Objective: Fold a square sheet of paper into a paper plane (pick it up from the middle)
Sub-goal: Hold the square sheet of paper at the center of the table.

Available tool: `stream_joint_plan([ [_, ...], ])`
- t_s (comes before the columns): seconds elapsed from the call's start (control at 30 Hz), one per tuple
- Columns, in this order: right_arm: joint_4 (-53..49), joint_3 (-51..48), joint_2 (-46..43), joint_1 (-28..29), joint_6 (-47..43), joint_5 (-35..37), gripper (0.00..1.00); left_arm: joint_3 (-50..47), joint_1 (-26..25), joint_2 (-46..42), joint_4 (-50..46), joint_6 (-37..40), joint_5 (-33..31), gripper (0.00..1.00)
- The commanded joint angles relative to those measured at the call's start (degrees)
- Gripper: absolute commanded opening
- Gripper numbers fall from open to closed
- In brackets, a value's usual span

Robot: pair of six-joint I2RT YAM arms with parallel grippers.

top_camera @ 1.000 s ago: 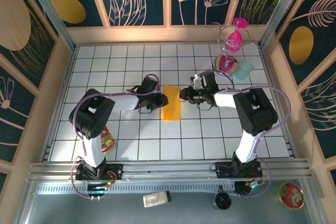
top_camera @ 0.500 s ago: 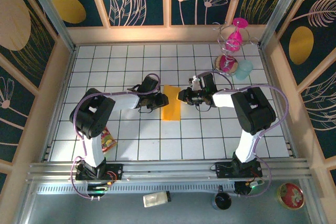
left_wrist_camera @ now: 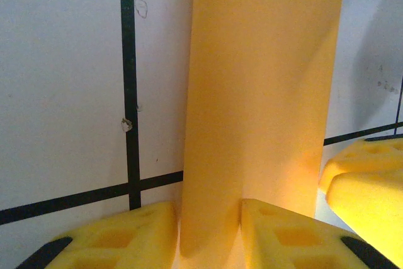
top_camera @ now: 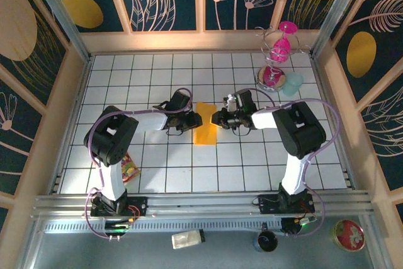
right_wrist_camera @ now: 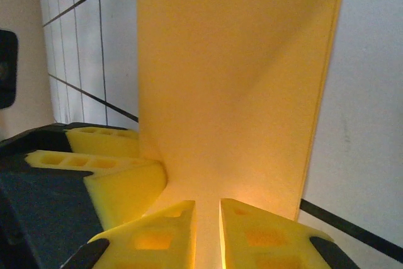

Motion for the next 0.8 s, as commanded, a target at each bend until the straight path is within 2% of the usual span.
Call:
stream_joint_plan([
  [0.0,-0.8,0.6,1.1,0.3,0.1,-1.0,0.17,-4.1,-0.9,13.8,-3.0,2.8,-5.9,0.35],
  [0.47,-9.8,0.9,4.0,0.3,-1.5,3.5,0.15,-3.3,-0.9,13.5,-3.5,3.7,-6.0,0.34],
  [0.77,-19.2,3.0,6.2,0.3,-3.6,10.2,0.11,0.0,-0.9,9.6,-5.0,3.2,-5.9,0.38],
])
